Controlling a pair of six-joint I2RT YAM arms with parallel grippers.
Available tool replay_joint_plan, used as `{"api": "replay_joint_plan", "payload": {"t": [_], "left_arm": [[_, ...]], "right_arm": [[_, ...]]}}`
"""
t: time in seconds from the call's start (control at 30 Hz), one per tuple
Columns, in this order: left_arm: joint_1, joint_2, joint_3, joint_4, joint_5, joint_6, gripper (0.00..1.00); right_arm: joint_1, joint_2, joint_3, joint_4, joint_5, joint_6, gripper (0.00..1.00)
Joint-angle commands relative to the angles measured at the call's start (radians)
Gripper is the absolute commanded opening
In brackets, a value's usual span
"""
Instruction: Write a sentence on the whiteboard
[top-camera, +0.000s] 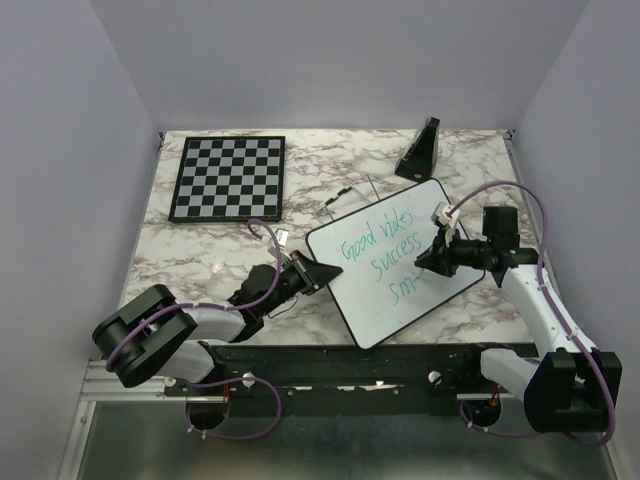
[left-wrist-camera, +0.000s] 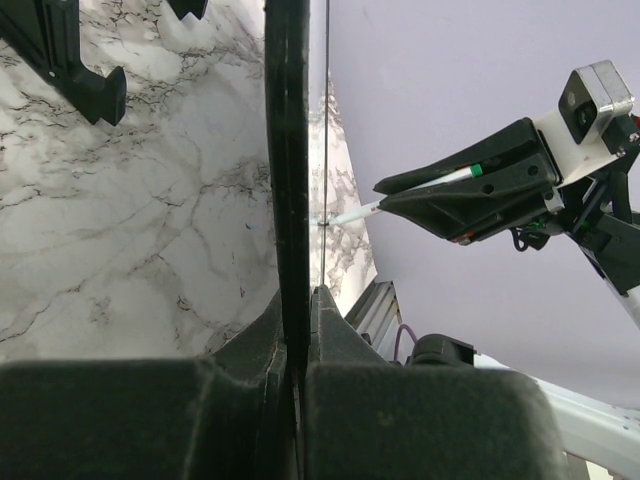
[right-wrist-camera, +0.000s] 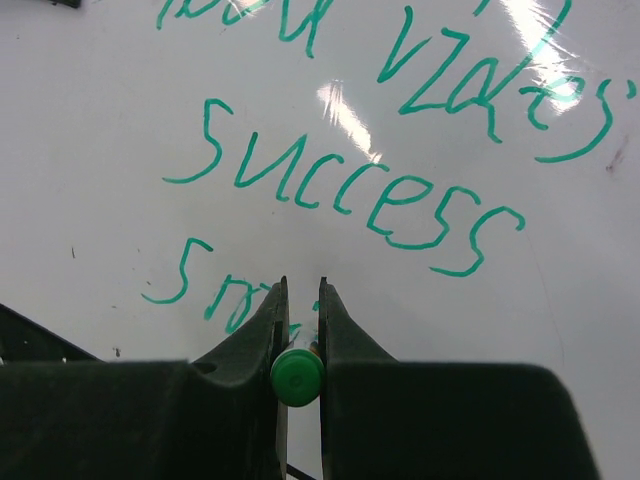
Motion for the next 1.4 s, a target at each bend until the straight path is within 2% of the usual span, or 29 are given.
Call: {"api": "replay_joint_plan", "payload": {"t": [0.0, 0.57, 1.1, 1.37], "left_arm": [[-0.007, -0.018, 0.018, 0.090, 0.019, 0.028, 0.00], [-0.007, -0.011, 0.024, 0.090, 0.020, 0.028, 0.00], [-0.007, -0.015, 0.018, 0.094, 0.020, 0.028, 0.00], [-0.007, -0.018, 0.012, 0.094, 0.019, 0.028, 0.00]], "right_arm": [[0.006, 0.022, 0.027, -0.084, -0.077, -0.063, 0.00], [0.004, 0.019, 0.014, -0.007, -0.059, 0.003, 0.01], [0.004, 0.039, 0.016, 0.026, 0.056, 0.043, 0.00], [0.004, 0.050, 0.031, -0.047, 0.042, -0.023, 0.01]]}}
